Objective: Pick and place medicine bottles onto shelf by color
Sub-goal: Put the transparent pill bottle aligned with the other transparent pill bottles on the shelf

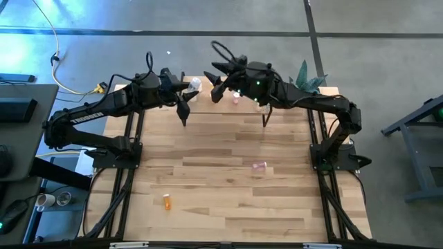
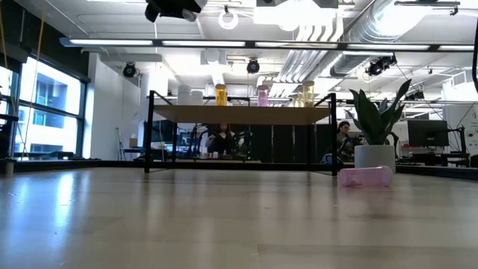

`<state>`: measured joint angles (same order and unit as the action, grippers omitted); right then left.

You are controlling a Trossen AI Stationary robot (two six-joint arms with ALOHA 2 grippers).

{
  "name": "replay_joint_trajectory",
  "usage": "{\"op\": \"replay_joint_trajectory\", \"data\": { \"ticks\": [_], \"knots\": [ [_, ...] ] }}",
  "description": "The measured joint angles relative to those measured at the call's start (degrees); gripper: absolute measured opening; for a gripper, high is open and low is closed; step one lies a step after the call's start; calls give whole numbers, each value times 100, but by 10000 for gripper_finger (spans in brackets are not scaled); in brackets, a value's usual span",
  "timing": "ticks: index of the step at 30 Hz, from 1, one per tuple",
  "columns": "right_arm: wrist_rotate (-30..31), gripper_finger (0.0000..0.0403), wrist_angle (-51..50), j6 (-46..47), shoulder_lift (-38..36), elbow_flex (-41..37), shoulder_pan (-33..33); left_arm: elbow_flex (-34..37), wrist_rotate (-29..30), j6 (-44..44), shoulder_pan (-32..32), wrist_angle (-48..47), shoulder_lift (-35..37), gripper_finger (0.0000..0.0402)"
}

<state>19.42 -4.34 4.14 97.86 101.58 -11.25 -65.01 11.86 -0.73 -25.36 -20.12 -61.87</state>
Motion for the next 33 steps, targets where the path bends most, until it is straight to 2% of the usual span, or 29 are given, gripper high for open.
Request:
{"op": "replay_joint_trajectory", "data": {
  "ticks": [5, 14, 22, 27, 33],
  "knots": [
    [-912, 202, 216, 326, -1, 0, -275, 0, 100, -14, 28, 31, 0, 143],
    [-2449, 213, 319, 303, -4, 0, -740, 0, 185, -312, 34, 61, 0, 143],
    [-2832, 234, 351, -251, 25, 0, -872, 0, 185, -551, 35, 81, 0, 143],
    [-3434, 234, 373, -267, 189, -7, -846, 0, 185, -551, 35, 83, 0, 143],
    [-3444, 234, 463, -267, 500, -9, -809, 0, 185, -551, 35, 81, 0, 143]
  ]
}}
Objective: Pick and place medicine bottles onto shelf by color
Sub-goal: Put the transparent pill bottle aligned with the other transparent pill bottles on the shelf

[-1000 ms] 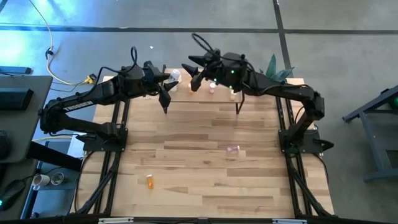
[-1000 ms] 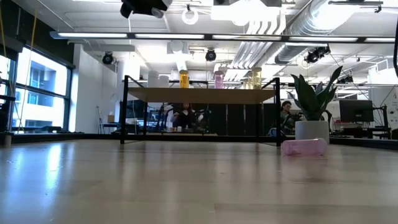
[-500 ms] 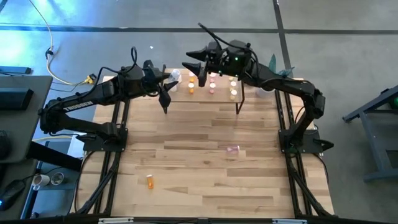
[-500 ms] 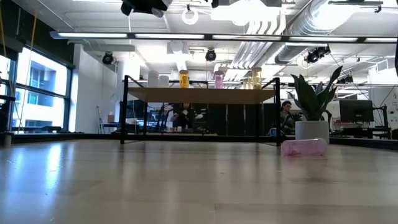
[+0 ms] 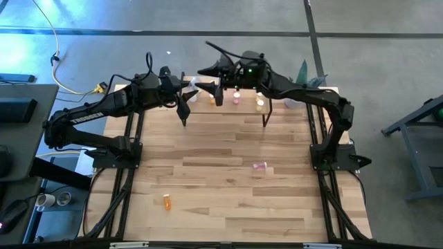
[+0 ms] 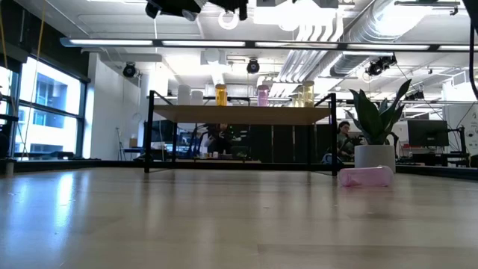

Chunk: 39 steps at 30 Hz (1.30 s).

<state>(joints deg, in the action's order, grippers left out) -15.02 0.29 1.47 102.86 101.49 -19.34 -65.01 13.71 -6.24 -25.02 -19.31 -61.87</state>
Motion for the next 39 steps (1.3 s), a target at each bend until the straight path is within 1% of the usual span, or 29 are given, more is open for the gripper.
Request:
{"op": "replay_joint_trajectory", "data": {
  "ticks": [7, 17, 26, 30, 39],
  "knots": [
    [-15, 234, 122, -19, 65, -2, -4, 0, 33, -8, 0, 0, 0, 143],
    [-43, 233, 168, 71, 116, 1, -4, 0, 25, -351, 0, 266, 0, 143],
    [-43, 212, 391, 224, 130, 1, -4, 0, 21, -450, 0, 285, 0, 143],
    [-42, 202, 335, 276, 130, 1, -4, 0, 25, -450, 0, 286, 0, 143],
    [-67, 199, 433, 462, 270, 3, 66, 0, 42, -599, 0, 289, 0, 143]
  ]
}}
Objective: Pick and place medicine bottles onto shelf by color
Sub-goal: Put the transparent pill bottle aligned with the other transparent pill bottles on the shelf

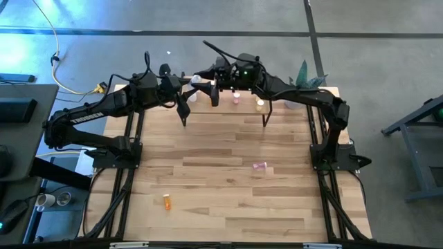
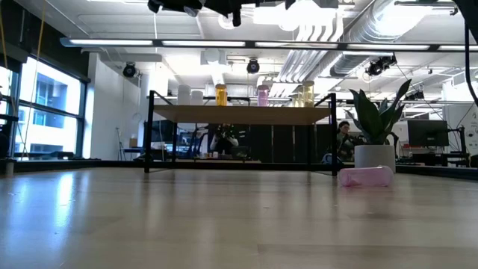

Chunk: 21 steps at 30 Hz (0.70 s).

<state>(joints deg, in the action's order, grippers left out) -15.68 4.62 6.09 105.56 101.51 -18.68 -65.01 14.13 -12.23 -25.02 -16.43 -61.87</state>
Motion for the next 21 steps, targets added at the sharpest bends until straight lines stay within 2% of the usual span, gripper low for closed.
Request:
{"op": "replay_joint_trajectory", "data": {
  "ticks": [5, 13, 21],
  "knots": [
    [-7, 185, 62, -7, 0, 0, -2, 0, 0, -41, 0, -4, 0, 143],
    [6, 122, 69, -11, 0, 0, -4, 0, 7, -37, -4, -9, 0, 143],
    [-2, 124, -39, 83, -2, 0, 4, 0, 0, -32, -4, -68, -2, 160]
  ]
}}
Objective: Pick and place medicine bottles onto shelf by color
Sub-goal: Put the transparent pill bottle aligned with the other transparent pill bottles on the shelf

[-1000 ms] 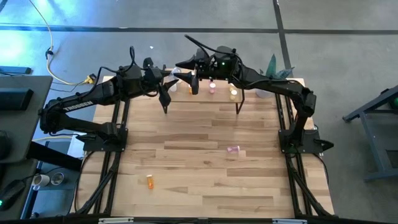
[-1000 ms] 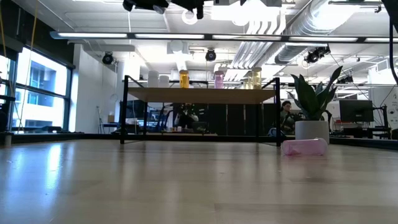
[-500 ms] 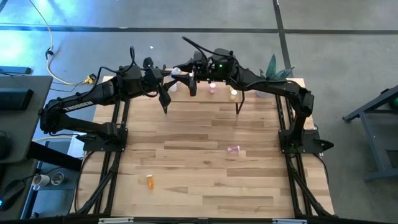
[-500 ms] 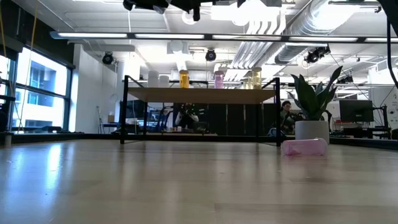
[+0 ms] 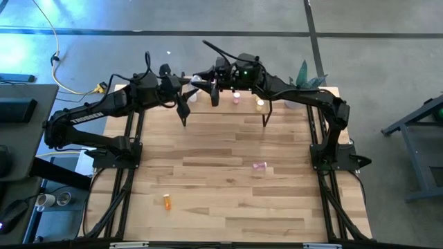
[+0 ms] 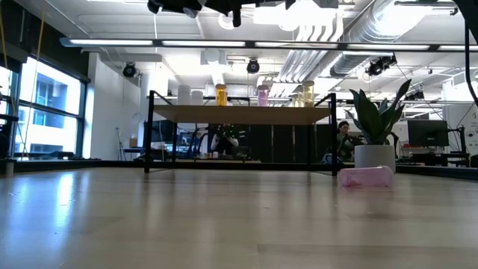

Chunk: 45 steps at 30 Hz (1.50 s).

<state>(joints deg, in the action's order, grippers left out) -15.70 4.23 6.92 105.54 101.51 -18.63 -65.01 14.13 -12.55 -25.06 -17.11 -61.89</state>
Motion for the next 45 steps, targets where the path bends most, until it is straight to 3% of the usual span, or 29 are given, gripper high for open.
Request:
{"op": "replay_joint_trajectory", "data": {
  "ticks": [5, 12, 21, 24, 28, 31, 38, 41, 45],
  "knots": [
    [-22, 121, -123, -12, 0, 0, 4, 0, -19, 10, 4, -157, 0, 189],
    [249, 121, -275, -274, 0, 0, -11, 0, 13, 660, 4, -671, 124, 228],
    [334, 121, -275, -330, 0, 0, -48, -2, 74, 786, 4, -975, 531, 232],
    [355, 121, -275, -411, -2, 0, -48, -2, 359, 787, -1, -1201, 655, 232],
    [756, 121, -365, -695, -7, 0, 17, -2, 1192, 786, -18, -1826, 686, 232],
    [1083, 121, -520, -900, -7, 0, 42, -2, 1646, 787, -153, -2232, 605, 232],
    [1409, 120, -695, -938, -7, 0, 26, -2, 1826, 980, -654, -2585, -5, 232],
    [1427, 120, -720, -947, -7, 0, 24, 0, 1771, 891, -879, -2668, -340, 232],
    [1425, 125, -798, -946, -9, 0, 26, 0, 1187, 1062, -1242, -2651, -693, 232]
  ]
}}
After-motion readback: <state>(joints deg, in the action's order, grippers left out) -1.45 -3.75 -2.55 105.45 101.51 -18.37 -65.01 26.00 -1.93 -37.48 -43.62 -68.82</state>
